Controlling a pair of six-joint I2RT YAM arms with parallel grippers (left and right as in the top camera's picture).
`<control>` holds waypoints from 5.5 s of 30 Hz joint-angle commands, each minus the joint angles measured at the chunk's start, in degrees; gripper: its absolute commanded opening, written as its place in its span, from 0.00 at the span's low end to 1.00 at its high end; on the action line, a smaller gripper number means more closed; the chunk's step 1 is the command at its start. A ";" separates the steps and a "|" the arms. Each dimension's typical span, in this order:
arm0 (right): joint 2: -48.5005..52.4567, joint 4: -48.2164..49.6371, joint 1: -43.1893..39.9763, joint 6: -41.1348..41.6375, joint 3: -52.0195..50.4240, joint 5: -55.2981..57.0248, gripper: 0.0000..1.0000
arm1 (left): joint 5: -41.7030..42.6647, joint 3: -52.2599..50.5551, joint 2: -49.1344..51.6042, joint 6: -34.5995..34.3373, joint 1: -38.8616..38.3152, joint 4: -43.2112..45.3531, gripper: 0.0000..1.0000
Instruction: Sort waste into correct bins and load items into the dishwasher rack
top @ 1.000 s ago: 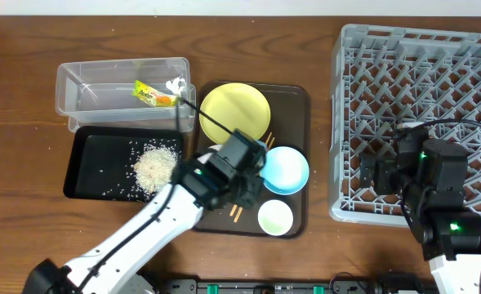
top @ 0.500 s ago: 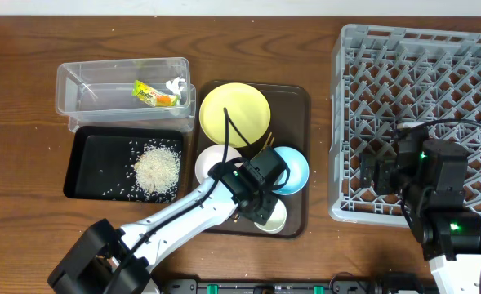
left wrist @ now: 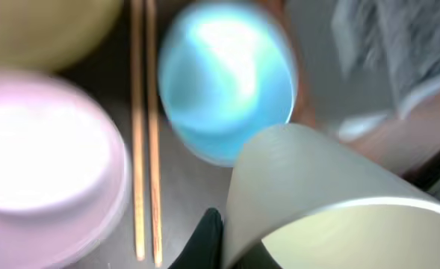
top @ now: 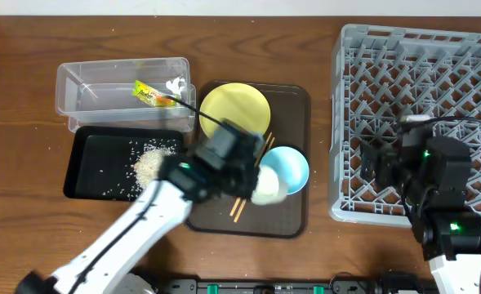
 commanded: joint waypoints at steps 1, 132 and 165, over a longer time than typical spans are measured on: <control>0.79 3.13 0.42 1.90 0.96 -1.79 0.99 | 7.93 1.38 -0.26 -3.56 7.45 3.85 0.06; 44.57 -47.54 -25.14 3.58 41.29 6.25 0.01 | -6.60 1.25 -3.02 0.44 17.77 -1.99 0.57; 45.79 -39.95 -25.44 3.58 34.27 -3.69 0.98 | -11.85 1.22 -3.02 0.44 17.77 -7.52 0.67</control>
